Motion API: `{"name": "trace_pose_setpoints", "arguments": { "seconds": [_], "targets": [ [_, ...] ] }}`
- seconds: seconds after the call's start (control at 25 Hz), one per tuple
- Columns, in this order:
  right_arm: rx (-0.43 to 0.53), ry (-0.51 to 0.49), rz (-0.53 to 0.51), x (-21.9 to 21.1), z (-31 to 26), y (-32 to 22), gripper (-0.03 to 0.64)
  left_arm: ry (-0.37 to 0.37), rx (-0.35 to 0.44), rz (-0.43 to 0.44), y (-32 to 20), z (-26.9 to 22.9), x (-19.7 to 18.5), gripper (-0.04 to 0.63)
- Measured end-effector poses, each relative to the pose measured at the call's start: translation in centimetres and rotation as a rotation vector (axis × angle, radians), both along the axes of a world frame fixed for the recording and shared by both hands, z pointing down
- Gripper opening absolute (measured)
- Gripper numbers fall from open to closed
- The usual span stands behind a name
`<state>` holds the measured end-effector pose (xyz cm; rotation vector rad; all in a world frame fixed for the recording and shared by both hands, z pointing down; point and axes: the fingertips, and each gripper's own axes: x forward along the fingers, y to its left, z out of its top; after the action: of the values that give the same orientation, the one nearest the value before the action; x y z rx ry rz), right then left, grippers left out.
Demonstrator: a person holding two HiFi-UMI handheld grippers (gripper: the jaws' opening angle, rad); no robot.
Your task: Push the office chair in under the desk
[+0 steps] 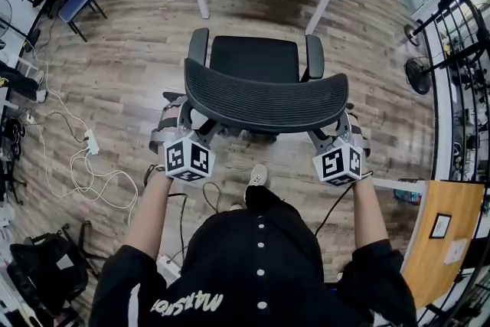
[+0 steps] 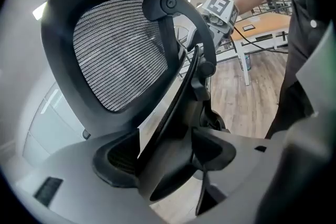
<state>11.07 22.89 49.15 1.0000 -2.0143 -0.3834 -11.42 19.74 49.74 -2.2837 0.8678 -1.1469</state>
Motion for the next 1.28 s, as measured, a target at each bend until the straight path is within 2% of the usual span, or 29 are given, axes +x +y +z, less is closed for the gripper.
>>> {"name": "trace_pose_setpoints", "arguments": {
  "seconds": [0.4, 0.88, 1.28],
  "targets": [
    [-0.027, 0.011, -0.016, -0.1, 0.3, -0.4, 0.283, -0.021, 0.004, 0.006, -0.9, 0.1, -0.1, 0.307],
    [-0.01, 0.02, -0.034, -0.4, 0.4, -0.9, 0.282, -0.018, 0.008, 0.006, -1.8, 0.2, -0.2, 0.314],
    [-0.001, 0.034, -0.04, -0.5, 0.7, -3.2, 0.275, -0.023, -0.01, -0.008, -4.6, 0.5, -0.4, 0.318]
  ]
}}
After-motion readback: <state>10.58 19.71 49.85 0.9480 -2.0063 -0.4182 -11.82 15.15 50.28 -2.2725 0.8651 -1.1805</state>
